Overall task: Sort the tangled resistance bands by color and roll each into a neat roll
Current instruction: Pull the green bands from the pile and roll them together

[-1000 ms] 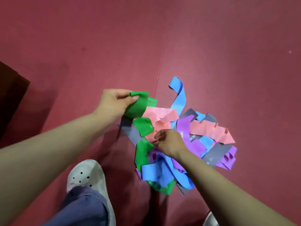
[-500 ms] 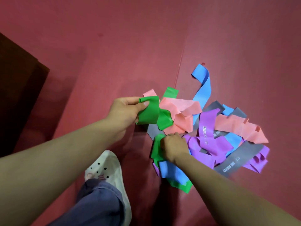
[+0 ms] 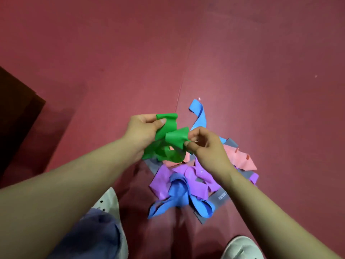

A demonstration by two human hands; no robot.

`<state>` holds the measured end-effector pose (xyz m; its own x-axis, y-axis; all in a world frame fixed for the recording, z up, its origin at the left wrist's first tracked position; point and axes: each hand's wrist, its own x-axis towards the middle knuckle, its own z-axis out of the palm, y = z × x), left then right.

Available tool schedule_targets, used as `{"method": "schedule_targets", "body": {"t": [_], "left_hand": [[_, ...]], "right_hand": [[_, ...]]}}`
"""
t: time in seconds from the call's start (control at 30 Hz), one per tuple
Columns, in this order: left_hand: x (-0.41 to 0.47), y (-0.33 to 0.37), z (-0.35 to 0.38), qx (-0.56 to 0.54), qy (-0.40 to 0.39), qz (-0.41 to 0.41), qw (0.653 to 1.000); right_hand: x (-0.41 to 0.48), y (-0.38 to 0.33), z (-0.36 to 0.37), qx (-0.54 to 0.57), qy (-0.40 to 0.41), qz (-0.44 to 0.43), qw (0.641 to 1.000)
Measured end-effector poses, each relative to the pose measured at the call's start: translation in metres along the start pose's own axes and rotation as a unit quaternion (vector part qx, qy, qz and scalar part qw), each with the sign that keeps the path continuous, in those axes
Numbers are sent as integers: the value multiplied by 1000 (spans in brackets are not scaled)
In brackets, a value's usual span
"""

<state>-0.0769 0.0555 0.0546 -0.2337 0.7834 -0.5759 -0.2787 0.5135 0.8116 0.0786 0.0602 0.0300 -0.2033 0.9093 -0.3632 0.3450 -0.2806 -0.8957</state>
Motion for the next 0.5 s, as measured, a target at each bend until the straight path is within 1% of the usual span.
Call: {"method": "schedule_targets", "body": {"t": [0.07,0.2,0.3,0.4,0.5], "left_hand": [[-20,11,19,-21,-13,19,1000],[-51,35,43,-84,-27,62,994],[-69,47,49,-80,-46,88,992],[-81,50,51,-63,-62,95,992],[-87,44,52,-75,-70,99,990]], "right_hand": [[-15,-27,-17,43,26,-20,999],[-46,-65,-44,85,94,-67,990],[-64,-79,-55,83,134,-99,982],[-72,-82,-59,96,149,-106,979],[-72,-80,-61,148,134,-75,977]]}}
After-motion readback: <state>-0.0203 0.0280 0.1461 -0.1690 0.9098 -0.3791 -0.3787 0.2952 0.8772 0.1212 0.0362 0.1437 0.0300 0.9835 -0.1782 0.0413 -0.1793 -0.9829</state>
